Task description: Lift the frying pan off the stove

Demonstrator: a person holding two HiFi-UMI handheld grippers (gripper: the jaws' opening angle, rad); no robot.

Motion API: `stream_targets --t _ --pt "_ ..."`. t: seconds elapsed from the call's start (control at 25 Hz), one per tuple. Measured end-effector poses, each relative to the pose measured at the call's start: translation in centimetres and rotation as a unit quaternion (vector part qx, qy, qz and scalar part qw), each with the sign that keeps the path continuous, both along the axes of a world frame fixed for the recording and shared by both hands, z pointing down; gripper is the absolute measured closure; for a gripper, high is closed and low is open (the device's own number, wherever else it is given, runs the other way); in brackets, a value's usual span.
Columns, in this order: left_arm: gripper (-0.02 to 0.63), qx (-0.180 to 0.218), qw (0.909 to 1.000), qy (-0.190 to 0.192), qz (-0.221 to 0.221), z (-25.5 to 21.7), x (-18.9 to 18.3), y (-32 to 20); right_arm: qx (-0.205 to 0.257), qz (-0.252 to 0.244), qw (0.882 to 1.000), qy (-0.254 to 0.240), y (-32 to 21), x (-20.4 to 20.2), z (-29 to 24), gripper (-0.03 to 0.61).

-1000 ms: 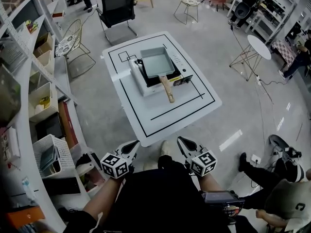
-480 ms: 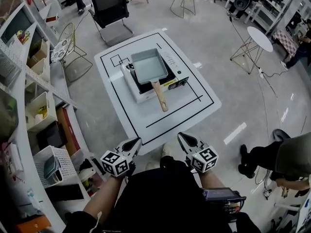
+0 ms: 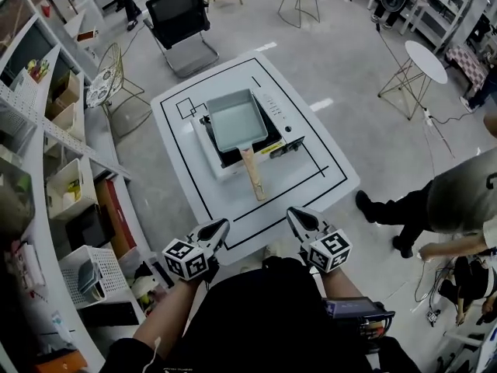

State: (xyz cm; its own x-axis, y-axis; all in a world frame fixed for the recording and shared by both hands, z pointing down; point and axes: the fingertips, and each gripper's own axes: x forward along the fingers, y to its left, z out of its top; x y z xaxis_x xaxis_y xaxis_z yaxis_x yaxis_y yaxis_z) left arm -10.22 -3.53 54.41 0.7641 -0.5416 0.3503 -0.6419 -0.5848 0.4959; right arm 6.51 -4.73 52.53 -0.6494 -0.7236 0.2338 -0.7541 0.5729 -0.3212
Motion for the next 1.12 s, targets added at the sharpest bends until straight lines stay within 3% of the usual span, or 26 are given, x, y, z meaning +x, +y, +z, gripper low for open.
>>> stream_targets --t 0.16,0.36,0.6,0.8,0.92,1.12 --pt "0.6 -0.008 1.0 0.001 -0.004 -0.3 1.1 -2.2 0.01 -0.021 1.0 0.009 -1.7 0.1 0.1 0.553" --pt "0.6 -0.047 0.9974 0.038 -0.04 0.2 2.2 -5.0 0.003 -0.035 0.999 -0.005 -3.9 0.9 0.7 0.554" --pt "0.6 -0.056 0.9945 0.053 -0.071 -0.5 2.9 -8.2 -0.003 -0.062 0.998 -0.015 -6.2 1.2 1.4 0.552" --pt "0.595 -0.082 0.988 0.093 -0.092 -1.2 3.6 -10.7 -0.005 -0.078 0.997 -0.026 -7.9 1.3 1.7 0.552" --pt "0.523 -0.115 0.9799 0.12 -0.109 -1.1 4.0 -11.9 -0.01 -0.086 0.996 -0.029 -8.7 1.2 1.9 0.553" --pt "0.421 -0.174 0.9549 0.206 -0.123 -1.8 5.4 -14.0 -0.019 -0.096 0.995 -0.037 -9.3 1.5 2.6 0.553"
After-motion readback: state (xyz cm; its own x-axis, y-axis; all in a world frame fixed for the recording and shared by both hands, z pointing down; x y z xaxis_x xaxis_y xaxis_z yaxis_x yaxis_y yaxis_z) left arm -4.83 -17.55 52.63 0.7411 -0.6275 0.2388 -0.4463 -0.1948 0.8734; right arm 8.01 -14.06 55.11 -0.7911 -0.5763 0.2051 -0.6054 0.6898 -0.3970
